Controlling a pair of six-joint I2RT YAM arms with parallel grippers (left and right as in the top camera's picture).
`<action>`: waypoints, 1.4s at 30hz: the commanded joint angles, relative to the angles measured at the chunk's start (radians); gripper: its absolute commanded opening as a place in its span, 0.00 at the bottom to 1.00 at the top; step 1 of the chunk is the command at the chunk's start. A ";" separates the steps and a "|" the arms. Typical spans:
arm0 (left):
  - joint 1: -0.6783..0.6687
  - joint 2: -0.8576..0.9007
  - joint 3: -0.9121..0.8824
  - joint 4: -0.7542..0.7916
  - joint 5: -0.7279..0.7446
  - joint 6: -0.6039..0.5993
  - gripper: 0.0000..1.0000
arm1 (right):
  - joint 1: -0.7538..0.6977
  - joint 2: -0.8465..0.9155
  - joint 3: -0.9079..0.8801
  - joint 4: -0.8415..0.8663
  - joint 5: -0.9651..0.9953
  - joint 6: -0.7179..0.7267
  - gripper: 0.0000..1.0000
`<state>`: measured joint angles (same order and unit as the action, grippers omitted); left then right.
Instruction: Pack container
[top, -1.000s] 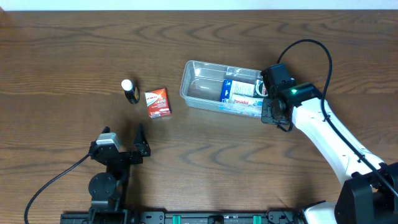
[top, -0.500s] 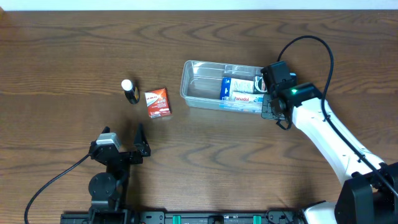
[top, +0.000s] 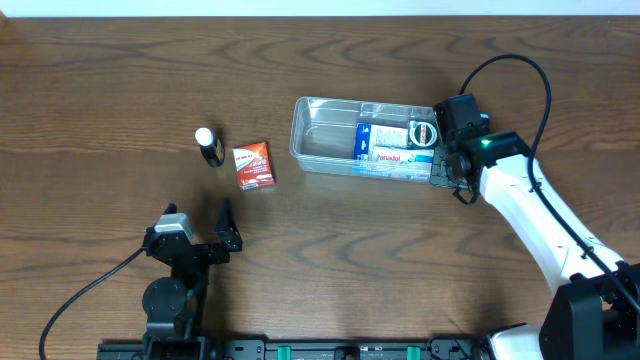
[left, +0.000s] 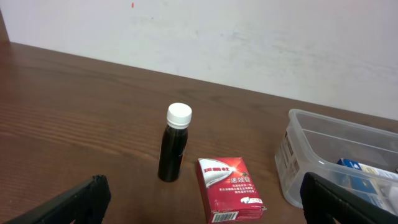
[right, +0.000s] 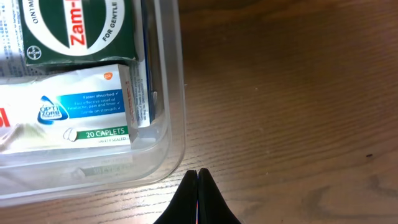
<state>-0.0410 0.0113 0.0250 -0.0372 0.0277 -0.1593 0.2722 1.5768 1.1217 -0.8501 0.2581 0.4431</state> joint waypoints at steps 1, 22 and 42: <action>0.000 -0.001 -0.021 -0.032 -0.002 0.009 0.98 | -0.037 -0.040 0.002 -0.001 -0.023 -0.049 0.01; 0.000 -0.001 -0.021 -0.032 -0.002 0.009 0.98 | -0.402 -0.144 0.003 -0.054 -0.027 -0.153 0.99; -0.002 0.087 0.233 -0.211 0.164 0.010 0.98 | -0.402 -0.144 0.003 -0.055 -0.027 -0.153 0.99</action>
<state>-0.0410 0.0505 0.1318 -0.2077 0.1493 -0.1593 -0.1234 1.4372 1.1217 -0.9043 0.2276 0.3023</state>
